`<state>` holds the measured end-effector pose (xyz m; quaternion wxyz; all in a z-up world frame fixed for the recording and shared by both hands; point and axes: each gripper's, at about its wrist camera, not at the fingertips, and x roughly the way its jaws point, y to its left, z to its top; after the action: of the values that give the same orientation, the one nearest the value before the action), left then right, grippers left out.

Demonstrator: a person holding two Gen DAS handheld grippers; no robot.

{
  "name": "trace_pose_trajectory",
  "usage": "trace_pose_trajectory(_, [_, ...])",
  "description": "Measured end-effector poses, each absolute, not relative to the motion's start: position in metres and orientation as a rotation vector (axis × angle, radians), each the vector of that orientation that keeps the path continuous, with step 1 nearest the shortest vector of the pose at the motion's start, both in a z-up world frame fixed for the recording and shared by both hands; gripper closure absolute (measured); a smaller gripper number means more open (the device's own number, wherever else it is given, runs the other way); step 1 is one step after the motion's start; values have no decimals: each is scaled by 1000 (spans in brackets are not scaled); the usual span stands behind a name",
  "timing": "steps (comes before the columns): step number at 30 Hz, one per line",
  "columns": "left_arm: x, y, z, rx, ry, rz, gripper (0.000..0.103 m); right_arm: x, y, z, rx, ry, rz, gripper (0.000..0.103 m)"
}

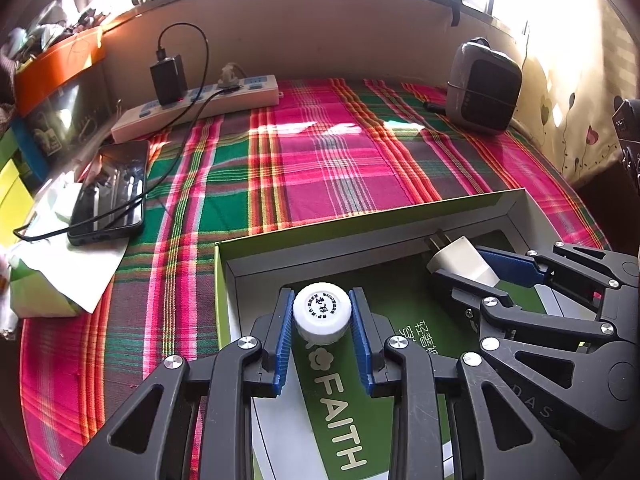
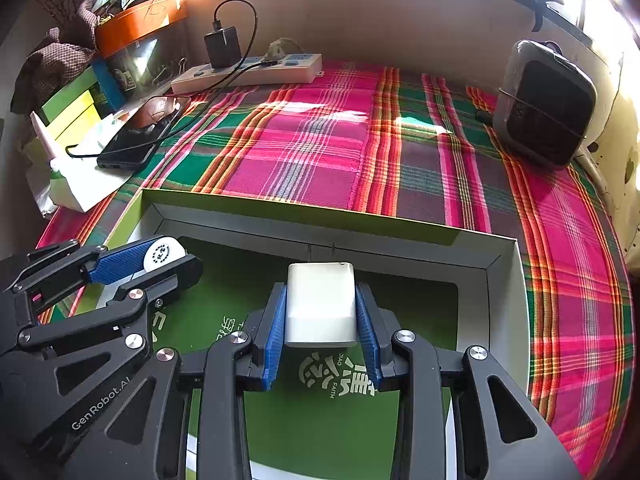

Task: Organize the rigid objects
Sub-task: 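Carry the jar and charger in both tools over the green FAITH box, then lower both items into the box and open both tools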

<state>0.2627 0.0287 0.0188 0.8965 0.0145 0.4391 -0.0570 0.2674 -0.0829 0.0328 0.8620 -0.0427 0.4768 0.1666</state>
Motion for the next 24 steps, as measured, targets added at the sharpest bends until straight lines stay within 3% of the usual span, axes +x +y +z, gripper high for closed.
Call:
trace_pose_trajectory(5, [262, 30, 19, 10, 913, -128, 75, 267, -84, 33, -85, 1002, 346, 68])
trace_pose_trajectory(8, [259, 30, 20, 3, 914, -131, 72, 267, -86, 33, -74, 1004, 339, 62])
trace_pose_trajectory(12, [249, 31, 25, -6, 899, -123, 61, 264, -89, 36, -59, 997, 332, 59])
trace_pose_trajectory(24, [200, 41, 55, -48, 820, -105, 59, 228, -109, 64, 7, 931, 321, 57])
